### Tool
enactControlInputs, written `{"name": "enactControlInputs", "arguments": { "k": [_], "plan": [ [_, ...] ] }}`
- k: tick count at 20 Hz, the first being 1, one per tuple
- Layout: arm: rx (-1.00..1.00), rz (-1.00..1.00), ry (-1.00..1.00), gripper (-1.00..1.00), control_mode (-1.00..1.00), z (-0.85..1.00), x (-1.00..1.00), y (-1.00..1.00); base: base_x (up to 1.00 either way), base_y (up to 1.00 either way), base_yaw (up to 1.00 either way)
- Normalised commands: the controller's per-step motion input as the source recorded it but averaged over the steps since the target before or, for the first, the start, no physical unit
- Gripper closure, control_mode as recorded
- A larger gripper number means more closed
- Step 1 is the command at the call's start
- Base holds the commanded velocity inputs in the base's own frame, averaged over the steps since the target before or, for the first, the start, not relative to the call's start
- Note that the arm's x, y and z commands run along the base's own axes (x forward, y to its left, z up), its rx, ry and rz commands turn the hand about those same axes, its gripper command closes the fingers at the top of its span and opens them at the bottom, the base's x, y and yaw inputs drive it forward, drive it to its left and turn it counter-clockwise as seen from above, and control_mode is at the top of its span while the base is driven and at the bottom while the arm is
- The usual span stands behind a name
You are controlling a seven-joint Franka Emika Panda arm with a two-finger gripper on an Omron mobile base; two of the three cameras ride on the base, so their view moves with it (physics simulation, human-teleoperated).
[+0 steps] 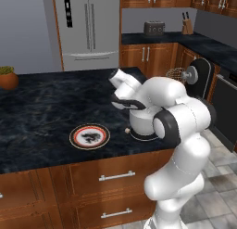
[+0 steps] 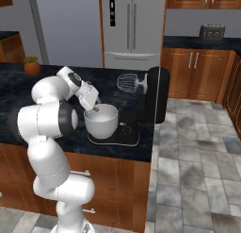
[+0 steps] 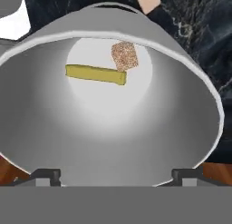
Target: Add butter and sugar cubes to the stand mixer bowl and then turn on the stand mixer to begin making frosting.
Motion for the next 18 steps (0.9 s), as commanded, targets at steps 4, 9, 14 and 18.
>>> {"name": "enactControlInputs", "arguments": {
  "k": [4,9,14,18],
  "plan": [
    [0.01,-0.01,-0.01,-1.00,-1.00,0.57,-0.48,0.47,0.00,0.00,0.00],
    [0.00,-0.07,0.00,-1.00,-1.00,0.00,-0.37,0.56,0.00,0.00,0.00],
    [-0.02,-0.13,0.00,-1.00,-1.00,0.00,-0.09,0.51,0.00,0.00,0.00],
    [-0.06,-0.13,0.00,-1.00,-1.00,-0.09,0.00,0.33,0.00,0.00,0.00]
  ]
}}
